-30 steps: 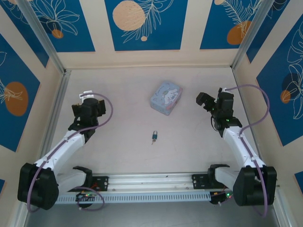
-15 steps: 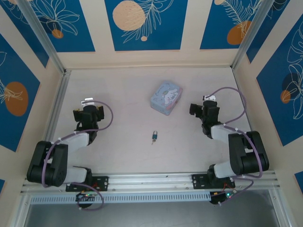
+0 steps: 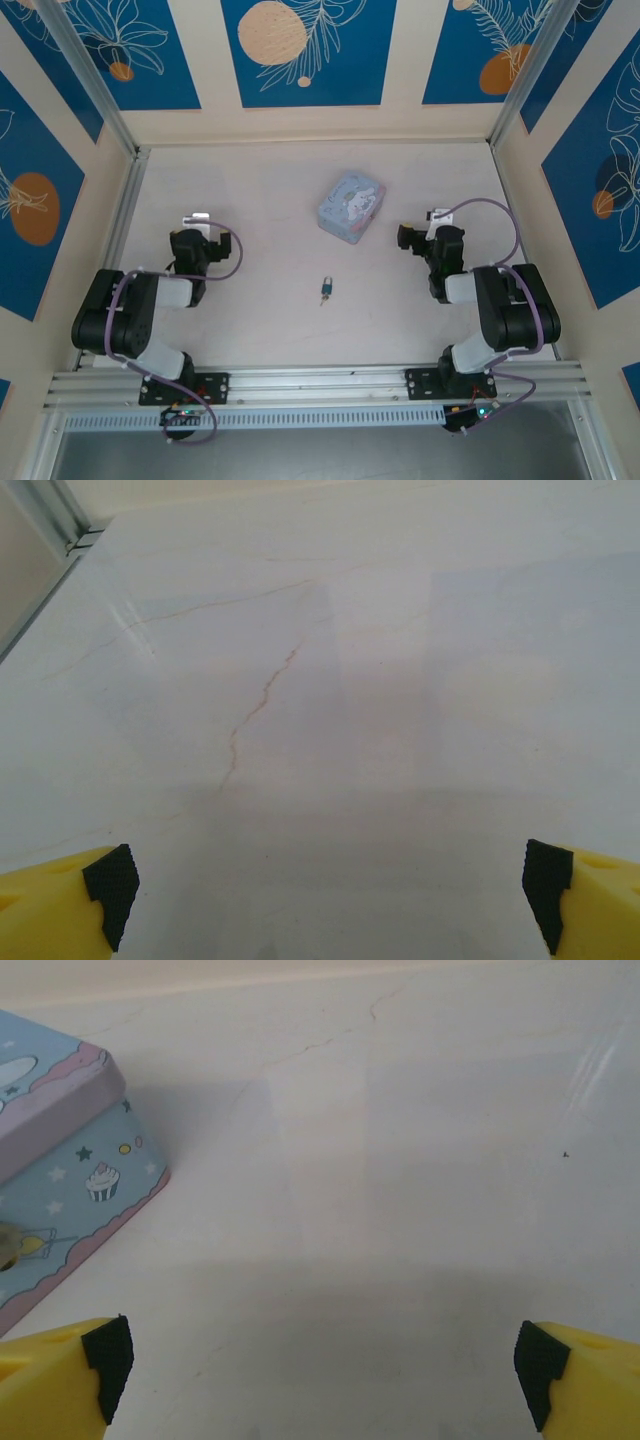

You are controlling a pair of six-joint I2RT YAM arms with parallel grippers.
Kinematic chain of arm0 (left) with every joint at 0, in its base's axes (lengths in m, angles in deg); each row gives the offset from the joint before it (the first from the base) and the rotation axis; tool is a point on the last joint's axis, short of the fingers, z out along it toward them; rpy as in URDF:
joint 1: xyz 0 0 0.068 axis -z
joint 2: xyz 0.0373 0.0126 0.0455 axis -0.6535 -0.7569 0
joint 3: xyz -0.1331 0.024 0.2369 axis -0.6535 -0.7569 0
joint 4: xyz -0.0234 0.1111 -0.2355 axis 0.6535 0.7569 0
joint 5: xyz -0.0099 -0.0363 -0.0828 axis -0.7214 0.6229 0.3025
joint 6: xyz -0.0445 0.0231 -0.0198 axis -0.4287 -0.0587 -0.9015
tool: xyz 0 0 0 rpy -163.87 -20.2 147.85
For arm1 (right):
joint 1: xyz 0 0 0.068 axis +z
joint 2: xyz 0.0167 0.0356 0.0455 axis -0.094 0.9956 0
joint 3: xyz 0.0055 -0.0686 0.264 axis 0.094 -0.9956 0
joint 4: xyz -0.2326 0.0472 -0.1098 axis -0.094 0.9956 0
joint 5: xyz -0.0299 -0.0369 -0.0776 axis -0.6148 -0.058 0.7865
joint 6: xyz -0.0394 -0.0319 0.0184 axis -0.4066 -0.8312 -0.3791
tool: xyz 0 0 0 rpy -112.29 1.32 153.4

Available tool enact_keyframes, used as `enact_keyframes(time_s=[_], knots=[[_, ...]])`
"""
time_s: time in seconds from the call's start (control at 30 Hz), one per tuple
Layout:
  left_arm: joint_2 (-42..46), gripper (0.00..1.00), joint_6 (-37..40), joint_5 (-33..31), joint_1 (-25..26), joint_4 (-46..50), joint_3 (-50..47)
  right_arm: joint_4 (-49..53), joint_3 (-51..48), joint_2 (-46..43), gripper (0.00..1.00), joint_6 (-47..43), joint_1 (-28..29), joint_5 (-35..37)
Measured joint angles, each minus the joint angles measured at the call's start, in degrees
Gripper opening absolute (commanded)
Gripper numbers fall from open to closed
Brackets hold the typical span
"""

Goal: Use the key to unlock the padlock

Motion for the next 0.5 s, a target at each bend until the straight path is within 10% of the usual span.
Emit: enact_keyframes(time_s=[0.5], knots=[[-0.3,1.00,0.0,4.2,-1.0,-1.1,0.0,0.3,0.7,0.0,0.99,0.2,-1.0,-2.8]])
